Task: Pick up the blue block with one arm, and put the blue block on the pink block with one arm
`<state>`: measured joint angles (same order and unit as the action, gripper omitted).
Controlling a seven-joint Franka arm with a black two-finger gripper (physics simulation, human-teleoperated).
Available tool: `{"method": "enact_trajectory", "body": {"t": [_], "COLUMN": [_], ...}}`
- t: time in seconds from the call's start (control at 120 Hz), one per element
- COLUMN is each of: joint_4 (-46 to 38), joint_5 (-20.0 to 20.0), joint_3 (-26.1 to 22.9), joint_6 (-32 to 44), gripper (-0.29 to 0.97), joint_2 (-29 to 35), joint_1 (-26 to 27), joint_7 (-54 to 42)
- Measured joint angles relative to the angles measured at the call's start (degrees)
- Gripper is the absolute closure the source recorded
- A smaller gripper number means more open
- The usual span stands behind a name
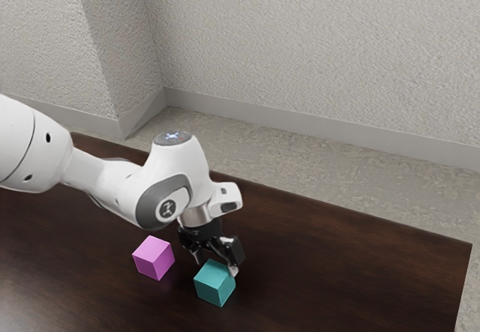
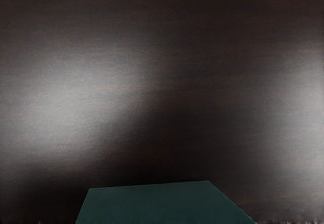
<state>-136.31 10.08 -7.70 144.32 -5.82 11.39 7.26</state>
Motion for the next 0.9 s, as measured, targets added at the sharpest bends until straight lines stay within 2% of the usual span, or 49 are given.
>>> {"method": "enact_trajectory", "body": {"t": [0.508,0.9], "joint_4": [-5.1,-4.3], "joint_5": [0.3,-0.1], "joint_3": [-0.7,-0.7], "joint_6": [0.5,1.9], "gripper": [0.01,0.01], "joint_2": [4.8,0.0], "joint_1": [2.0,0.9], "joint_7": [-1.0,-0.1]}}
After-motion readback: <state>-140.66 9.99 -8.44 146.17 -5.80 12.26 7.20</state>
